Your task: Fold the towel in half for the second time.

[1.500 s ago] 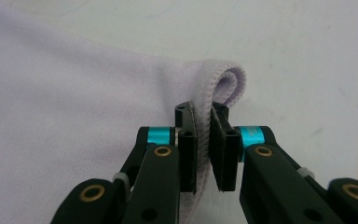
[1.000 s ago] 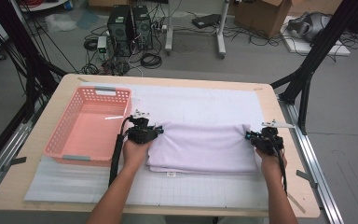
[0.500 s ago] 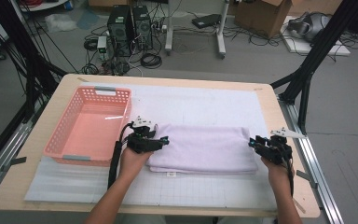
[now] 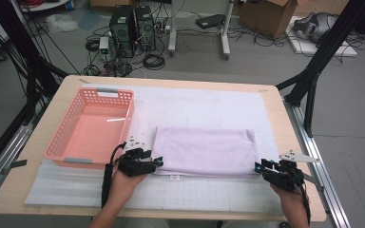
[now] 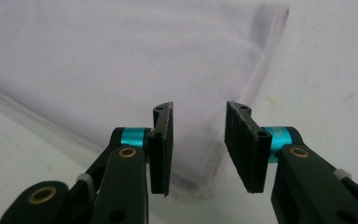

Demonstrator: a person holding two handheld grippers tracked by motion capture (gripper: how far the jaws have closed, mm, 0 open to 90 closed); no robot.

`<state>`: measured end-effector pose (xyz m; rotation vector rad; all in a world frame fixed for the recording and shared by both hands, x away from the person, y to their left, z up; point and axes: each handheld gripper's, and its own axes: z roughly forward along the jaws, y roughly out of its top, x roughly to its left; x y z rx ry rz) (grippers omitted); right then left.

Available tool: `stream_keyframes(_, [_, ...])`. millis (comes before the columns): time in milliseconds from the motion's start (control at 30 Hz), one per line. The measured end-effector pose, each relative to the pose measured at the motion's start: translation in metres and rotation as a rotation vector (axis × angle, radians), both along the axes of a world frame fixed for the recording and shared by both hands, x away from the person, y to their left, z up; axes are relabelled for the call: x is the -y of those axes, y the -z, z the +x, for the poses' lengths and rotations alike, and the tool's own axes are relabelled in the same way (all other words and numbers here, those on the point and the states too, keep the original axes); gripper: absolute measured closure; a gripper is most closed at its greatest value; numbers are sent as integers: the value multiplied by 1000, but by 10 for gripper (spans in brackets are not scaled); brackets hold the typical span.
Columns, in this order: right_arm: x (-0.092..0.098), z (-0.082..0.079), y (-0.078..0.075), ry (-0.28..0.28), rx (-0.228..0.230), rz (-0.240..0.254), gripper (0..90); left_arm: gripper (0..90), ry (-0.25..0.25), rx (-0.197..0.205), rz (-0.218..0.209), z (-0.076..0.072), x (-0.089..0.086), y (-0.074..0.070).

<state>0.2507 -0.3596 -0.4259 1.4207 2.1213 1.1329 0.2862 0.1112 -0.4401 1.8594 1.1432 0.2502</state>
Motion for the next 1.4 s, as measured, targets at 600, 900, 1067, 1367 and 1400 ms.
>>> stream_keyframes(600, [9,-9,10,24,-86,-15,689,706,27,2,1,-25,-6,8])
stream_keyframes(900, [1,2,21,37,-68,13,596,554,-7,-9,-18,-12,-4,14])
stream_keyframes(1067, [-2,0,17,8,-77,-10,820,789,23,-39,-40,-11,-1,15])
stream_keyframes(1367, [8,-15,13,39,-75,-24,801,727,37,-32,-65,-12,2,15])
stream_keyframes(1400, [8,-14,13,43,-64,-20,731,675,40,-25,-68,-13,2,15])
